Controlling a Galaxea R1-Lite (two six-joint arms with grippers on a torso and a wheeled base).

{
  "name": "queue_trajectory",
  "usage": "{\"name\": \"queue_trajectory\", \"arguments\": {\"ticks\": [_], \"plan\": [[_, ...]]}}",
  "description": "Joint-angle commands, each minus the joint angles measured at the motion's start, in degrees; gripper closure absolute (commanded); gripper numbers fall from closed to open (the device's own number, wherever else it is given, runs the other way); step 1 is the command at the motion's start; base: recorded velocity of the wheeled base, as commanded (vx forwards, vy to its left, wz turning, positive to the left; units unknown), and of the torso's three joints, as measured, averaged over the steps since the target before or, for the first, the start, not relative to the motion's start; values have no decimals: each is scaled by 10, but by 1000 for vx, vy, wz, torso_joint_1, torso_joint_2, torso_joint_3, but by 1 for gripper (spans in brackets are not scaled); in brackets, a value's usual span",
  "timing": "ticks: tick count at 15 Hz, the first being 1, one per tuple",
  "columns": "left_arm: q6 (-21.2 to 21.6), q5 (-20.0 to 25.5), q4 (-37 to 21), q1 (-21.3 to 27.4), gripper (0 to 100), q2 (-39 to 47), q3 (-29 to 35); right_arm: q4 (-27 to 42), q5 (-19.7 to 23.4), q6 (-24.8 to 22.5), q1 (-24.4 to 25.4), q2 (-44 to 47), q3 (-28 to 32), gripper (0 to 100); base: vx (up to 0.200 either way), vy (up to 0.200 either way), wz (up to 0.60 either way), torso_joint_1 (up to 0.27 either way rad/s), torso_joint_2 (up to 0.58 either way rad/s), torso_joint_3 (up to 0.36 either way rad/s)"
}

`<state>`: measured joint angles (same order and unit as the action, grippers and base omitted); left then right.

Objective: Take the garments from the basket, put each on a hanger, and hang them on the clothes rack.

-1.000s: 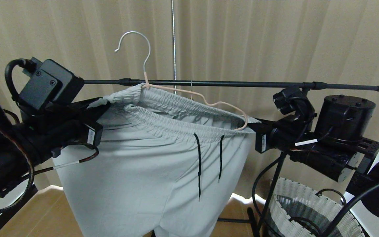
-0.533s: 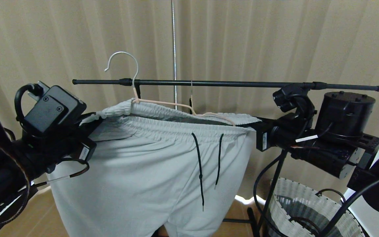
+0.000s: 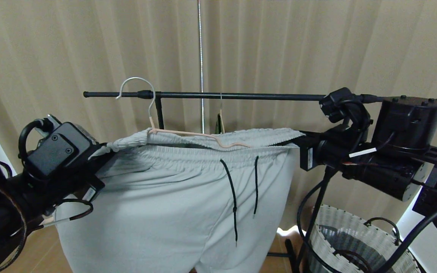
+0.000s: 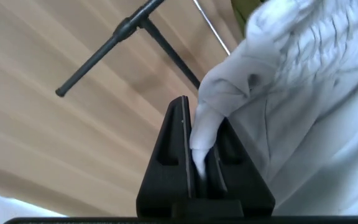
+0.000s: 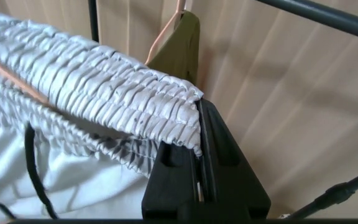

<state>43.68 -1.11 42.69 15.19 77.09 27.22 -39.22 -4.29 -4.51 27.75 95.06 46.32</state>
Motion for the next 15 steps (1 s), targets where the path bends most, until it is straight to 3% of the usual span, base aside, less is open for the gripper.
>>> {"name": "queue_trajectory", "arguments": {"ticks": [1, 3, 6, 9, 10, 13, 15], "plan": [[5, 3, -1, -11, 100, -8, -8, 2, 0, -1, 1, -4, 2, 100, 0, 0, 0, 0, 0, 0], [5, 2, 0, -8, 100, 1, -8, 29, 2, -1, 41, -2, 8, 100, 0, 0, 0, 0, 0, 0], [-7, -10, 6, 18, 100, 19, 2, 139, 13, -3, 114, -3, 63, 100, 0, 0, 0, 0, 0, 0], [-40, -46, 24, 33, 100, 39, 6, 210, 13, -38, 137, -4, 92, 100, 0, 0, 0, 0, 0, 0], [-52, -57, 41, 33, 100, 46, 8, 216, 13, -45, 137, -1, 90, 0, 0, 0, 0, 0, 0, 0], [-87, -83, 59, 33, 100, 55, 13, 214, 9, -46, 137, 7, 81, 0, 0, 0, 0, 0, 0, 0], [-117, -96, 59, 34, 100, 61, 16, 211, 9, -76, 147, 6, 83, 0, 0, 0, 0, 0, 0, 0]]}}
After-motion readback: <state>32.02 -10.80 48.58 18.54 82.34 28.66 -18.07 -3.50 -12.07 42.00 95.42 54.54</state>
